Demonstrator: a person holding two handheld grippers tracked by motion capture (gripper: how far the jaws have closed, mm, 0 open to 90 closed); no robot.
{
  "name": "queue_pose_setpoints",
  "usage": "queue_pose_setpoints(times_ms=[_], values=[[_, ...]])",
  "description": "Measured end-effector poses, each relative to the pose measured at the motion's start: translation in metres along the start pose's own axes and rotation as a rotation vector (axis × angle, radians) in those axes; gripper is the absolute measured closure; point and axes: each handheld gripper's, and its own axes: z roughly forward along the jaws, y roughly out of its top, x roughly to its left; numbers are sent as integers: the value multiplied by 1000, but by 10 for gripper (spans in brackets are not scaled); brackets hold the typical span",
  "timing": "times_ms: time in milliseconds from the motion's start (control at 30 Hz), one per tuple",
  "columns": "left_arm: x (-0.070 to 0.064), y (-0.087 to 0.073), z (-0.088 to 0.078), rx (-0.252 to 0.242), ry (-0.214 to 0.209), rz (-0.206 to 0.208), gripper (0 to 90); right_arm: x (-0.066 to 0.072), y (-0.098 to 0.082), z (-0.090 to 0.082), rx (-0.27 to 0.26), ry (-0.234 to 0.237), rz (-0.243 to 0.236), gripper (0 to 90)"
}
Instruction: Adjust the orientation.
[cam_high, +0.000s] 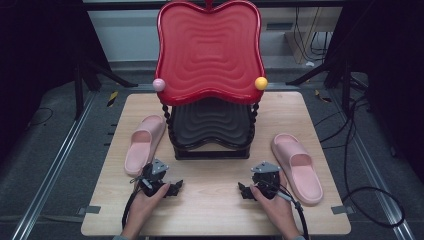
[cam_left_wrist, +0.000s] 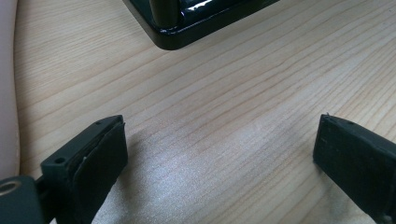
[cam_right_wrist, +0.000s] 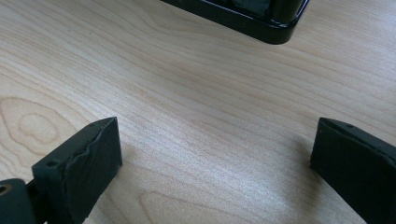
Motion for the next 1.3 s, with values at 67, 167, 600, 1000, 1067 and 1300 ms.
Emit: queue_pose_setpoints(times_ms=[67,167,600,1000,1067,1300], values=[[1,0,0,4,-4,3,24,0,0,0,0,0,0,23],[5,4,-5,22,-23,0,53,0,0,0,0,4,-3,21],[58,32,-58,92,9,-6,77,0,-1,-1,0,9,-10,22],[127,45,-83,127,141,-30,262,0,-1,-1,1,8,-10,21],[137,47,-80,127,138,-47,325,0,-1,-1,1,9,-8,22],[168,56,-56,163,145,-92,472,0,-1,-1,1,9,-10,21]])
